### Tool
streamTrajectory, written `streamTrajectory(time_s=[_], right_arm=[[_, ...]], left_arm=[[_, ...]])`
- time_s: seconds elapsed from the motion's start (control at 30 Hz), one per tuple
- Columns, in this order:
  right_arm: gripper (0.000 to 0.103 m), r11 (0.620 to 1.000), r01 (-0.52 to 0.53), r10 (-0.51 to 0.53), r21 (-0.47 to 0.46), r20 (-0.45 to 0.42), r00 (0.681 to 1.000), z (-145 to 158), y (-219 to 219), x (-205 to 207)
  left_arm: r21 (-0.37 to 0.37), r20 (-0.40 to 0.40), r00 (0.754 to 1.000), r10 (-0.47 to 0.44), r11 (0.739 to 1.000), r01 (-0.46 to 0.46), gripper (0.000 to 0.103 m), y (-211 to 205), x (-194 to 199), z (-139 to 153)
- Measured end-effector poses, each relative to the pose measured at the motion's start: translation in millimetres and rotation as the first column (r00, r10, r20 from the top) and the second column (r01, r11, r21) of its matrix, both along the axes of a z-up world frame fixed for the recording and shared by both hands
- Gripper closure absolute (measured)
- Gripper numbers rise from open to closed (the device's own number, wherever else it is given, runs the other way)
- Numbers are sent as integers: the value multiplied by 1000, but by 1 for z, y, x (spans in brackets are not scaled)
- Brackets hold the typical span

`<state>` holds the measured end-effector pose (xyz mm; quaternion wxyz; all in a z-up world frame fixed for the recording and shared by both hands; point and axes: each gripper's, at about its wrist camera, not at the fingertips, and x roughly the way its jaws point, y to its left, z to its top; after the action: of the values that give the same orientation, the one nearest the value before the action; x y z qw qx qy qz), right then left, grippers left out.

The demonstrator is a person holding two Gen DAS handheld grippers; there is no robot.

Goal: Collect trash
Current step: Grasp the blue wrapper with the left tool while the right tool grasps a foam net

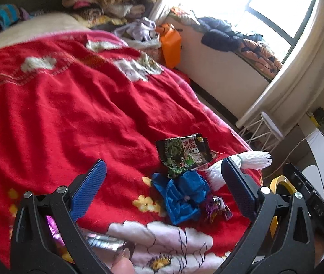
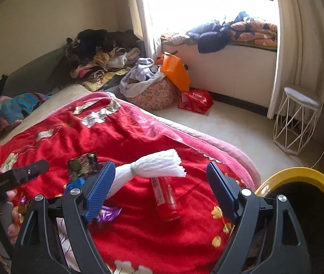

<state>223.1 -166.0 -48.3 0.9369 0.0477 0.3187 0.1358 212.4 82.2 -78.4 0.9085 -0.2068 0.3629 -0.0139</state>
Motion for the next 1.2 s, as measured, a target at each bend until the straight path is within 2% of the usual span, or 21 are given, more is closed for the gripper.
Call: streamTrajectory(time_s=[0.23, 0.27, 0.33, 0.37, 0.4, 0.43, 0.47, 0.5, 0.57, 0.63, 0.73, 0.8, 0.93, 1.2], right_arm=[[25, 1000, -2, 3, 11, -53, 999, -17, -1, 32], [29, 1000, -7, 8, 9, -59, 998, -20, 0, 37], [39, 1000, -24, 24, 10, -72, 997, -26, 0, 44], [49, 999, -33, 34, 15, -85, 996, -29, 0, 47], [65, 998, -50, 53, 30, -97, 994, -31, 0, 48], [73, 996, -71, 76, 48, -108, 991, -33, 0, 48], [86, 995, -82, 87, 50, -110, 990, -34, 0, 47], [93, 994, -96, 101, 52, -105, 989, -34, 0, 44], [96, 992, -116, 119, 46, -74, 990, -31, 0, 34], [97, 991, -124, 126, 48, -55, 990, -29, -1, 25], [97, 993, -106, 108, 47, -51, 993, -28, -6, 13], [97, 995, -94, 96, 40, -44, 994, -28, -10, 4], [97, 995, -82, 84, 57, -38, 996, -26, -15, -10], [98, 991, -104, 104, 83, 8, 995, -7, -14, -34]], left_arm=[[-76, -55, 998, 4, 997, -8, 22, 4, 20, -21], [-89, -58, 998, 1, 996, -6, 23, 5, 22, -23], [-118, -64, 998, -5, 993, -2, 29, 5, 25, -28], [-124, -66, 998, -8, 992, 0, 30, 5, 26, -30], [-129, -67, 998, -11, 992, 2, 34, 4, 28, -31], [-142, -70, 997, -15, 990, 5, 39, 3, 29, -34], [-154, -69, 997, -19, 988, 8, 42, 4, 31, -36], [-170, -68, 997, -23, 985, 11, 47, 4, 31, -38], [-189, -65, 997, -30, 982, 18, 57, 3, 32, -40], [-187, -63, 998, -31, 982, 19, 73, 2, 33, -40], [-189, -55, 998, -28, 982, 17, 89, 1, 30, -37], [-185, -47, 999, -24, 983, 15, 96, 0, 29, -35], [-172, -20, 999, -33, 985, 29, 101, -4, 19, -28], [-125, 50, 998, -36, 991, 42, 101, -10, -7, 0]])
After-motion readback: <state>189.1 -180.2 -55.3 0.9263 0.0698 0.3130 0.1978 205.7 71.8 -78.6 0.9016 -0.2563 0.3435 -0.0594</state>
